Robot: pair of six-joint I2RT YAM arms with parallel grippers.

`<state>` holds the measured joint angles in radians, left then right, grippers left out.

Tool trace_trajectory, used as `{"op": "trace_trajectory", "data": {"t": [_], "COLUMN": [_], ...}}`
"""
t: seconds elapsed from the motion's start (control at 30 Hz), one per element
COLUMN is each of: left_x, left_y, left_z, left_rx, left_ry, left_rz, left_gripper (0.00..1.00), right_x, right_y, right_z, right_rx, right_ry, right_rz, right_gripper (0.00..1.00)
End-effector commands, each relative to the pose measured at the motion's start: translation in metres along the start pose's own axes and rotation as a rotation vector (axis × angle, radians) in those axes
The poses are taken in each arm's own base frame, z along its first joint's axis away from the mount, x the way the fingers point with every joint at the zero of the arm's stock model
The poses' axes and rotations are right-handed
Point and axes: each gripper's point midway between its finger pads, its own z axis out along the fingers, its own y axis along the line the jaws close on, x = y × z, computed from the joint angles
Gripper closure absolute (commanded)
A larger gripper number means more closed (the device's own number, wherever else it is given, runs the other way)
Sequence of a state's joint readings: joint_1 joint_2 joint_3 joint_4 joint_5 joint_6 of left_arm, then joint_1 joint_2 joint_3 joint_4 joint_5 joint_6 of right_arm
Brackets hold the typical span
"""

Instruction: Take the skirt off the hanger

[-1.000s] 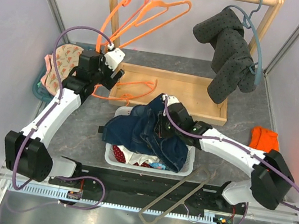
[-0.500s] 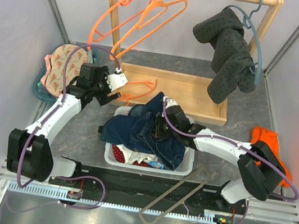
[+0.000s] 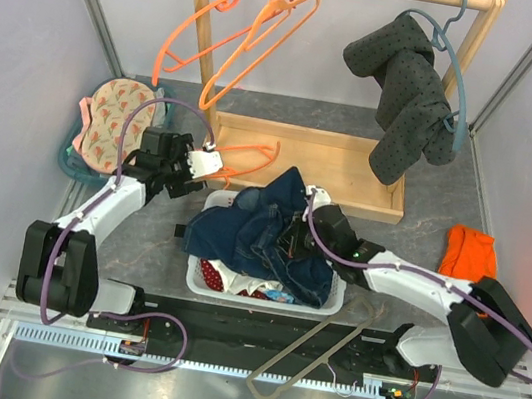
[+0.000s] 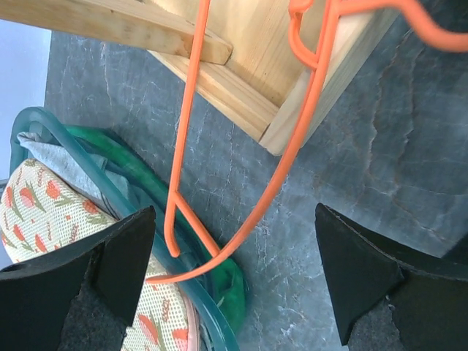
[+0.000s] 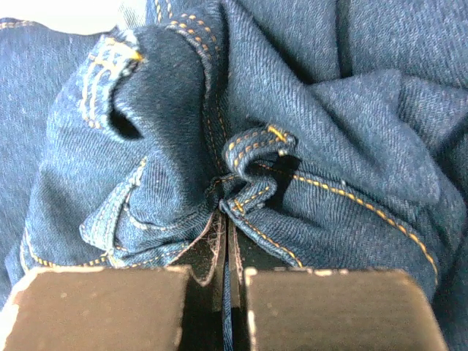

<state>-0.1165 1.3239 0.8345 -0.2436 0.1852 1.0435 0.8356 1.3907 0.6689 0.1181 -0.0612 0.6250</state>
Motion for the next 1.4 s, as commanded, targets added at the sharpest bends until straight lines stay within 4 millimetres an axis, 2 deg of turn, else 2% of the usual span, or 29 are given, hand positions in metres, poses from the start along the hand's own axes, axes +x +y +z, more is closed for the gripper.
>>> {"op": "trace_trajectory", "data": {"t": [0.0,0.17,0.3,0.4,0.5,0.6,0.63,0.7,0.73,0.83,0.87,0.93,0.97,1.03,1.1,1.13,1.17,1.2,1.23,1.27,1.3,1.33,1.37], "left_x": [-0.004,0.001,0.018,0.027,0.029,0.022,0.019,0.015,0.011,-0.002,-0.004,-0.020,-0.024,-0.044,-0.054,-0.071,-0.079,-0.080,-0.099,-0.110,-0.117,-0.129,-0.137], "left_y": [0.027,0.030,0.020,0.015,0.018,0.033,0.038,0.044,0.051,0.065,0.065,0.075,0.073,0.084,0.079,0.086,0.083,0.069,0.073,0.066,0.057,0.042,0.030], "left_z": [0.008,0.020,0.036,0.041,0.044,0.044,0.043,0.040,0.038,0.026,0.022,0.006,0.001,-0.021,-0.037,-0.056,-0.064,-0.071,-0.092,-0.101,-0.110,-0.126,-0.135], "left_rx": [-0.107,-0.105,-0.084,-0.071,-0.074,-0.118,-0.127,-0.138,-0.156,-0.185,-0.181,-0.207,-0.197,-0.233,-0.204,-0.213,-0.194,-0.134,-0.127,-0.090,-0.040,0.046,0.108], "left_ry": [-0.037,-0.018,0.034,0.064,0.076,0.068,0.065,0.058,0.049,0.024,0.022,-0.026,-0.032,-0.086,-0.103,-0.152,-0.174,-0.168,-0.231,-0.258,-0.272,-0.299,-0.318], "left_rz": [0.087,0.101,0.135,0.130,0.117,0.109,0.106,0.094,0.090,0.050,0.037,0.016,0.005,-0.016,-0.054,-0.062,-0.072,-0.116,-0.116,-0.121,-0.148,-0.165,-0.177], "left_gripper": [0.05,0.04,0.04,0.10,0.19,0.35,0.45,0.58,0.73,0.89,0.90,0.91,0.91,0.90,0.90,0.90,0.90,0.90,0.89,0.89,0.88,0.87,0.87], "right_x": [0.060,0.056,0.050,0.042,0.030,0.023,0.022,0.019,0.018,0.016,0.016,0.017,0.017,0.017,0.015,0.014,0.011,0.010,0.007,0.000,-0.005,-0.008,-0.021], "right_y": [-0.046,-0.042,-0.038,-0.033,-0.026,-0.021,-0.021,-0.018,-0.017,-0.014,-0.014,-0.015,-0.015,-0.016,-0.015,-0.013,-0.011,-0.009,-0.005,0.001,0.005,0.008,0.016], "right_z": [-0.030,-0.041,-0.048,-0.051,-0.049,-0.044,-0.043,-0.038,-0.036,-0.031,-0.030,-0.028,-0.026,-0.023,-0.021,-0.020,-0.018,-0.017,-0.017,-0.016,-0.017,-0.018,-0.020], "right_rx": [0.129,0.105,0.094,0.082,0.076,0.074,0.076,0.076,0.076,0.066,0.066,0.067,0.068,0.069,0.069,0.063,0.058,0.054,0.040,0.028,0.020,0.013,-0.002], "right_ry": [0.162,0.120,0.094,0.069,0.051,0.050,0.053,0.056,0.055,0.056,0.056,0.059,0.058,0.059,0.059,0.058,0.054,0.053,0.051,0.040,0.028,0.026,-0.001], "right_rz": [-0.048,-0.032,-0.027,-0.031,-0.033,-0.034,-0.033,-0.033,-0.031,-0.029,-0.028,-0.026,-0.029,-0.027,-0.028,-0.028,-0.026,-0.026,-0.026,-0.030,-0.031,-0.034,-0.040], "right_gripper": [1.00,1.00,1.00,1.00,1.00,1.00,1.00,1.00,1.00,1.00,1.00,1.00,1.00,1.00,1.00,1.00,1.00,1.00,1.00,1.00,1.00,1.00,1.00]}}
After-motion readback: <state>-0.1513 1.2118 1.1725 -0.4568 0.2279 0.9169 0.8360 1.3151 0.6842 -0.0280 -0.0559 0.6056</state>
